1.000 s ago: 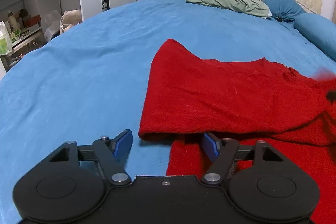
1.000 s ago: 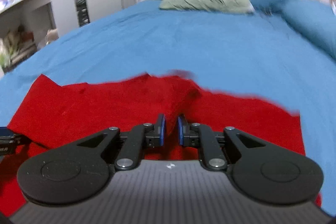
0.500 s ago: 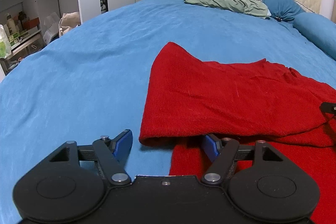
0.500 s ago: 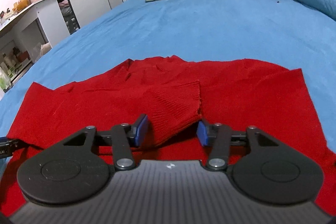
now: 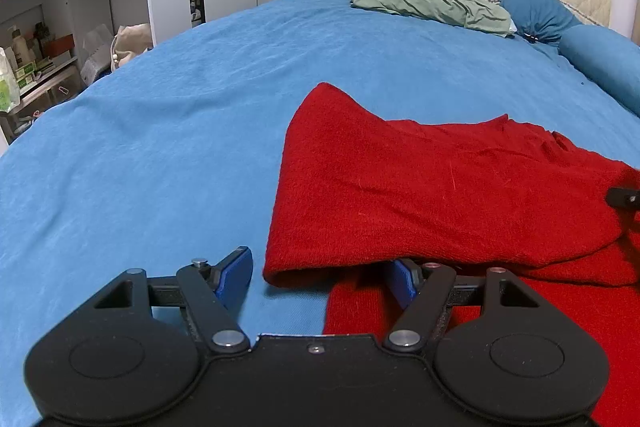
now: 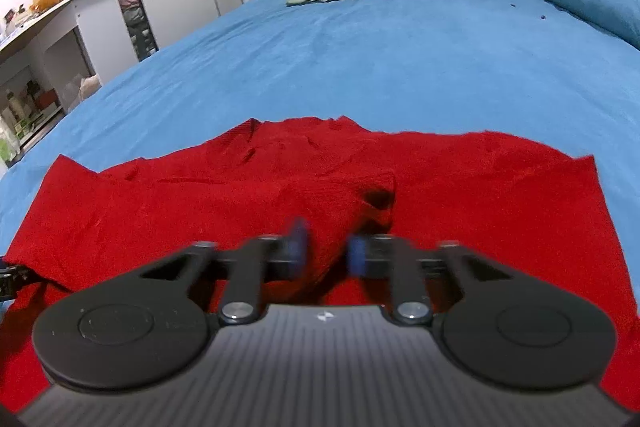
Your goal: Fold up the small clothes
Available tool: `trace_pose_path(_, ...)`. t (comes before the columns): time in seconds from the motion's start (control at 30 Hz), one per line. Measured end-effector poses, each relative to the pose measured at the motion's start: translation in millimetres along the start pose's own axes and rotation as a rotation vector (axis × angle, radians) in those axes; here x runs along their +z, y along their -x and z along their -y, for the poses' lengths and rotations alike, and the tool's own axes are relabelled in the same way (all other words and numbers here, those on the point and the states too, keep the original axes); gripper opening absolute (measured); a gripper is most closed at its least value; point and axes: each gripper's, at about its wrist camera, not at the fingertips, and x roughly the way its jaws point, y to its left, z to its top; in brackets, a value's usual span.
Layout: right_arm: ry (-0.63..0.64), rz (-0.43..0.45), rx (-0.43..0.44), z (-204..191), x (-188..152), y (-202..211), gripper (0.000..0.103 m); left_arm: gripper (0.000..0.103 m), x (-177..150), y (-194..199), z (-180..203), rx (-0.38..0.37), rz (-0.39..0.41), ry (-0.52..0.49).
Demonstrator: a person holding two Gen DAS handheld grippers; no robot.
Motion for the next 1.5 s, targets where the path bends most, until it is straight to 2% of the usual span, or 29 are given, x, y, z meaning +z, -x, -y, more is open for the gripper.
trace_pose_path(0.1,0.000,0.061,0.022,3.3,21.3,15.2,0.020,0.075,1.2,-1.7,0.0,0.000,0.003,0.002)
trace_pose_path(0.2,-0.011,0.145,-0.001,16.9,45.6,43.7,0.020,0.072,2.8,-3.8,1.8,-0.002,0.007,0.002)
trace_pose_path(0.3,-0.038,0.225,-0.069,43.5,55.0,80.4,0.020,0.054,4.4,-5.0,4.3,-0.034,0.013,-0.002)
trace_pose_path(0.33,-0.053,0.229,-0.086,52.5,52.3,87.7,0.020,0.045,4.9,-5.5,5.6,-0.049,0.012,-0.006)
trace_pose_path(0.43,-0.064,0.159,-0.133,72.2,29.3,85.6,0.020,0.015,3.5,-5.5,15.0,-0.077,0.010,-0.039)
trace_pose_path(0.5,-0.089,0.105,-0.150,82.4,11.7,78.7,0.020,0.012,3.1,-4.3,22.3,-0.066,0.009,-0.070)
trace_pose_path(0.57,-0.138,0.096,-0.145,89.6,-1.2,78.9,0.020,0.010,3.5,-2.5,24.9,-0.064,0.001,-0.087)
trace_pose_path(0.73,-0.109,0.091,-0.155,88.6,-18.7,80.2,0.020,0.008,-0.3,4.5,17.5,-0.068,-0.020,-0.096)
trace_pose_path(0.93,-0.142,-0.002,-0.177,95.2,-39.2,71.5,0.022,0.008,-10.0,14.2,13.6,-0.062,-0.038,-0.099)
trace_pose_path(0.97,-0.133,0.000,-0.188,93.7,-40.5,74.7,0.024,0.008,-9.5,15.7,13.1,-0.059,-0.042,-0.102)
trace_pose_path(1.03,-0.102,0.000,-0.224,90.4,-40.3,83.4,0.039,0.014,-4.9,21.7,9.4,-0.063,-0.049,-0.087)
trace_pose_path(1.1,-0.077,0.032,-0.275,86.9,-38.0,97.3,0.086,0.035,4.0,32.4,3.2,-0.086,-0.025,-0.052)
trace_pose_path(1.13,-0.070,0.055,-0.273,86.4,-36.0,103.7,0.092,0.063,10.6,37.1,0.6,-0.098,-0.004,-0.041)
trace_pose_path(1.17,-0.064,0.067,-0.258,85.4,-33.5,107.8,0.094,0.078,19.9,39.9,-1.5,-0.110,0.023,-0.038)
trace_pose_path(1.2,-0.059,0.074,-0.243,84.3,-30.5,109.9,0.094,0.080,28.4,39.5,-1.3,-0.117,0.044,-0.043)
trace_pose_path(1.33,-0.066,0.093,-0.202,81.5,-22.5,105.9,0.094,0.077,73.3,1.5,2.8,-0.159,0.040,-0.052)
trace_pose_path(1.43,-0.092,0.091,-0.166,78.8,-22.7,98.1,0.094,0.055,93.2,-46.6,5.5,-0.208,-0.045,-0.028)
trace_pose_path(1.5,-0.082,0.089,-0.148,75.4,-25.7,95.4,0.094,0.052,96.9,-70.5,5.2,-0.228,-0.093,0.005)
